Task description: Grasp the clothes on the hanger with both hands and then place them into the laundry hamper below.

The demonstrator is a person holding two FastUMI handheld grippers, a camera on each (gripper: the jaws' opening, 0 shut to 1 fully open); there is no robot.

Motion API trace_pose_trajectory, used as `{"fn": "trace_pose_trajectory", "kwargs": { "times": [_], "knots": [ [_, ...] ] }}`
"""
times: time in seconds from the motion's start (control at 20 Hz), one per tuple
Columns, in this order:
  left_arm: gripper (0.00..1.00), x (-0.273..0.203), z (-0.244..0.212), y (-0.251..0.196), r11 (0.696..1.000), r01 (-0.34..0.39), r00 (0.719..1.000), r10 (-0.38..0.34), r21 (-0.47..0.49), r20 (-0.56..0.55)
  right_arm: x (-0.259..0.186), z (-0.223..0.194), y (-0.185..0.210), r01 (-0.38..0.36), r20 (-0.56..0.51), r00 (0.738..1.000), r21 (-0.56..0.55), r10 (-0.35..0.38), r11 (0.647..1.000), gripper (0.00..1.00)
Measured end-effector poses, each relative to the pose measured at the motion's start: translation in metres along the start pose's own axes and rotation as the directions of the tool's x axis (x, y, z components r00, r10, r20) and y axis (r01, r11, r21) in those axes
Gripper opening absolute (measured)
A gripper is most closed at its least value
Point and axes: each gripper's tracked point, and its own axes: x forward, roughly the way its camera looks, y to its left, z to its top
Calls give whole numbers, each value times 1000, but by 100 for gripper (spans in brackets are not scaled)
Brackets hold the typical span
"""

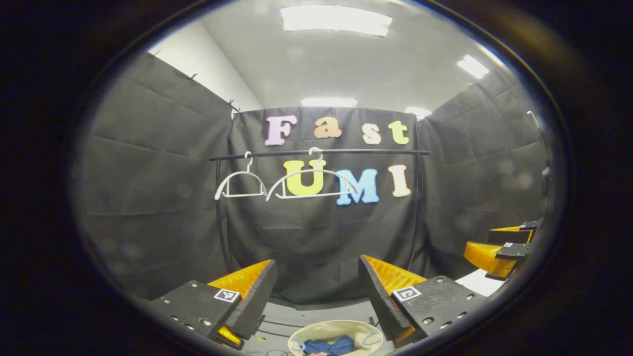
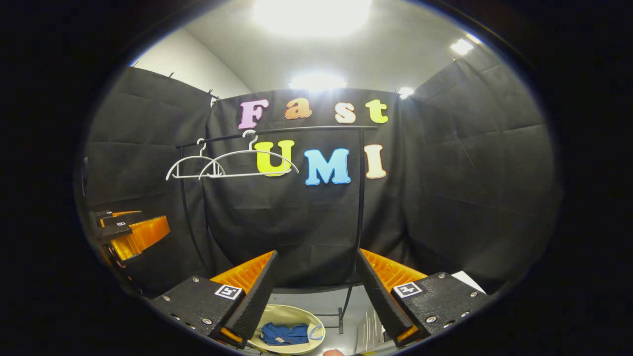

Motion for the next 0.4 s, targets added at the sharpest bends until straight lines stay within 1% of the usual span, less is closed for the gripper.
{"fn": "trace_pose_trajectory", "kwargs": {
  "times": [0.05,0.1,0.25,0.3,0.35,0.4],
  "knots": [
    [96,0,-1,0,1000,-1,1000,1,0,-1,1,0,0,1,-3,1000,-1,-1,1000,93],
    [96,0,0,0,1000,-4,1000,4,1,0,2,0,-1,3,-4,1000,-4,-3,1000,95],
    [96,-4,-1,5,1000,-15,1000,15,6,2,2,1,1,0,-2,1000,-7,0,1000,95],
    [96,-5,-2,6,1000,-18,1000,18,9,1,1,1,2,-2,-2,1000,-8,2,1000,93],
    [96,-5,-2,8,1000,-20,1000,20,11,1,-1,1,3,-2,-1,1000,-9,2,1000,93],
    [96,-4,-1,9,1000,-21,1000,21,12,3,-1,2,4,-2,-1,1000,-9,2,1000,95]
  ]
}}
